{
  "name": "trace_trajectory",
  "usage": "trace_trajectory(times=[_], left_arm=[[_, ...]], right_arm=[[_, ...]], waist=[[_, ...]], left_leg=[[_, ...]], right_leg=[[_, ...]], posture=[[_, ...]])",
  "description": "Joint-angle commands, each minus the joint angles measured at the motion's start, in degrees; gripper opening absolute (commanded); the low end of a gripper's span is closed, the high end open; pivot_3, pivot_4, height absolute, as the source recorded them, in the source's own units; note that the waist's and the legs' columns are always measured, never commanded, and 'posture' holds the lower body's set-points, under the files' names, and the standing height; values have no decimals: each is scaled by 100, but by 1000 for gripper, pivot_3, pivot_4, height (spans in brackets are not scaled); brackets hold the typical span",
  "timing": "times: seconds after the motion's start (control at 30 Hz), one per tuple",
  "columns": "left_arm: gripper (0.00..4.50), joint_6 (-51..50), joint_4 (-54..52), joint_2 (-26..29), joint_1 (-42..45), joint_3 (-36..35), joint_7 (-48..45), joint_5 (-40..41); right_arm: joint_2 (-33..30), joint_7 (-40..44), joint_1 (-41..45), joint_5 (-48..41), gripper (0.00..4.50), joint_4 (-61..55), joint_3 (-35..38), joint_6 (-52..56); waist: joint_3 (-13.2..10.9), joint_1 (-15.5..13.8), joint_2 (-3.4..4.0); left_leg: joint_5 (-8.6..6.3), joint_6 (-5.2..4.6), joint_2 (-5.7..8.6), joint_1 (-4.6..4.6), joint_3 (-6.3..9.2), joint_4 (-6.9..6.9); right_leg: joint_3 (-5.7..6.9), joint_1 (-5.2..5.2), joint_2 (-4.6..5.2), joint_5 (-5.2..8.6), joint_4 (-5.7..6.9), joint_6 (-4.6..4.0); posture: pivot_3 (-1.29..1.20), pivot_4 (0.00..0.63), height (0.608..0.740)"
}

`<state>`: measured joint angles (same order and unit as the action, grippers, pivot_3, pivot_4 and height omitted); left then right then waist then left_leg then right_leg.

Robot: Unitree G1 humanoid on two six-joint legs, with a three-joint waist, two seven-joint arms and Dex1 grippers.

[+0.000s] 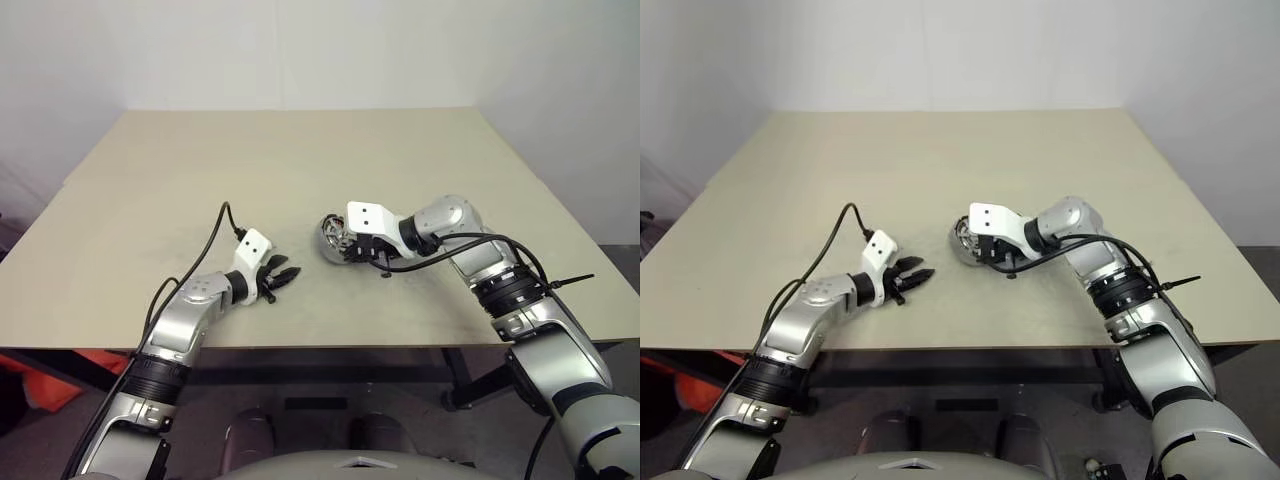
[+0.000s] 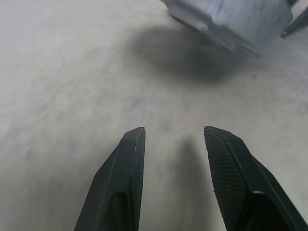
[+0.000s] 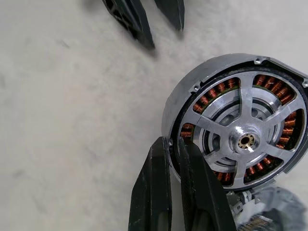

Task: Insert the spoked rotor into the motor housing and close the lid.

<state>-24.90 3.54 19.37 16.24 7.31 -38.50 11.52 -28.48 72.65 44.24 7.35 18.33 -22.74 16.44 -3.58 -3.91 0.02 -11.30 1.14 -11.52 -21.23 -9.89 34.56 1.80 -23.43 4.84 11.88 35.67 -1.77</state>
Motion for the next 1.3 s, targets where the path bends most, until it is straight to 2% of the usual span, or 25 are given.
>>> trace_trajectory(times=[0.03,0.23,0.47,0.5,0.67,0.87,1.13,1.3], left_arm=[[2042,30,-325,64,-78,-216,94,81],[2042,-29,-493,45,-252,-267,208,106],[2042,-57,-497,49,-209,-281,240,99],[2042,-51,-481,47,-193,-279,245,94],[2042,-42,-452,18,-168,-262,268,94],[2042,-40,-426,-28,-156,-237,248,109],[2042,9,-275,-113,-41,-184,176,105],[2042,23,-200,-127,33,-128,113,83]], right_arm=[[354,-357,67,-213,6,-463,166,763],[661,-484,-206,-302,6,-937,-29,1553],[785,-555,-269,-432,6,-986,-139,1927],[796,-636,-291,-413,686,-973,-131,1806],[766,-727,-296,-680,2268,-1305,124,1726],[641,-877,-293,-1244,2268,-1766,608,2268],[1089,-2219,-404,-1965,2268,-1590,1964,3210],[1028,-2562,-693,-2159,2268,-1882,2117,3412]], waist=[[0,6,0],[0,-36,0],[0,-25,0],[0,-23,0],[0,-22,0],[0,-28,0],[0,-28,0],[0,-53,0]], left_leg=[[4,7,-1,4,0,-4],[14,24,3,9,1,-28],[16,29,3,17,1,-33],[17,29,2,19,1,-33],[18,31,3,19,1,-34],[18,31,4,22,1,-34],[21,37,5,26,1,-36],[21,38,6,24,1,-38]], right_leg=[[-1,0,-2,0,1,0],[-1,1,-1,1,-7,0],[-2,4,-2,1,-8,1],[-2,5,-2,1,-8,1],[-4,6,-2,1,-8,2],[-5,9,-2,1,-9,2],[-7,10,-2,1,-6,3],[-6,10,-2,1,-10,3]], posture=[[0,0,740],[0,0,740],[0,0,740],[0,0,740],[0,0,740],[0,0,740],[0,0,740],[0,0,740]])
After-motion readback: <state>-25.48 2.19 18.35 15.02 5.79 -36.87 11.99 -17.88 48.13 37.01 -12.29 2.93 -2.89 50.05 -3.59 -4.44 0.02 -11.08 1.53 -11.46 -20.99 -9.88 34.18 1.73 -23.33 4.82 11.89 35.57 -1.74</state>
